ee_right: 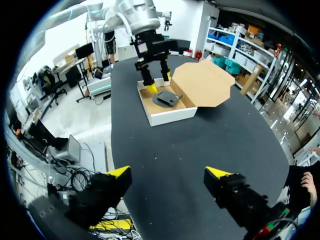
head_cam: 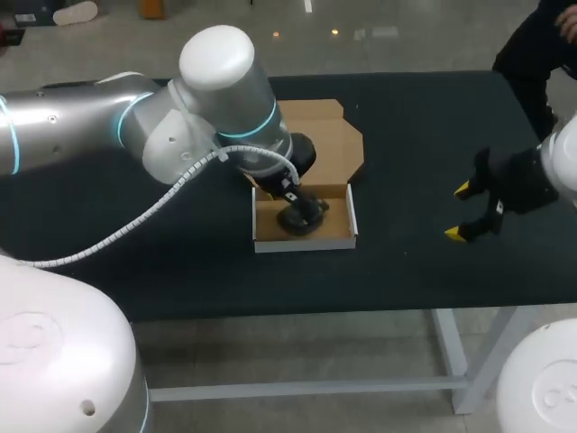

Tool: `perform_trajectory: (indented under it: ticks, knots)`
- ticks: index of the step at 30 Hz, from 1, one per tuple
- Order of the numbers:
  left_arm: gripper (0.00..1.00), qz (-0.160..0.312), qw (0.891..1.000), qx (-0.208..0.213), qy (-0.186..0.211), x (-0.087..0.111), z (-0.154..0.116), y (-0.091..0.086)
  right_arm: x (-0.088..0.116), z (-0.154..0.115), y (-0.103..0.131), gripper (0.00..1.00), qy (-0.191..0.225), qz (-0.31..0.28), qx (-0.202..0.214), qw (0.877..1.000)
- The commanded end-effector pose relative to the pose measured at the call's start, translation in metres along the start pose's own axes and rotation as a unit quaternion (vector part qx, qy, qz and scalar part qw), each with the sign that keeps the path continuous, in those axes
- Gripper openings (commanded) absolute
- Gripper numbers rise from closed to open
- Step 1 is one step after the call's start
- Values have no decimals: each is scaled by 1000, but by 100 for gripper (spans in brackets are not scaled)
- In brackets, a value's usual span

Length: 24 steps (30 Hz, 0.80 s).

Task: Assemble the packaging by folding the flat box into shape, placing the metal phone stand inside, and closing the box properly

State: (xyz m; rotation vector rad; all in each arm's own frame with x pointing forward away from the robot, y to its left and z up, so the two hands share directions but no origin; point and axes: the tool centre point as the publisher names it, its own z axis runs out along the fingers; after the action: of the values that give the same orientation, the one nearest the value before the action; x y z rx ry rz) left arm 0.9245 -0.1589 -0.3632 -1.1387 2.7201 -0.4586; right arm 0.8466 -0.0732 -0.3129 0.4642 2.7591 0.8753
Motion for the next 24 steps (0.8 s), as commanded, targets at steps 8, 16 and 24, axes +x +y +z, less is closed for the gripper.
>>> perform_trajectory:
  ticks: [8,16,24]
  knots:
    - [100,-85,994,-43,-51,17,-19,-12,0,-1,-1,100,1,0,-2,1000]
    - [100,-121,991,-56,-22,24,-24,-12,0,-1,-1,100,1,0,-2,1000]
    - [100,-121,991,-56,-22,24,-24,-12,0,-1,-1,100,1,0,-2,1000]
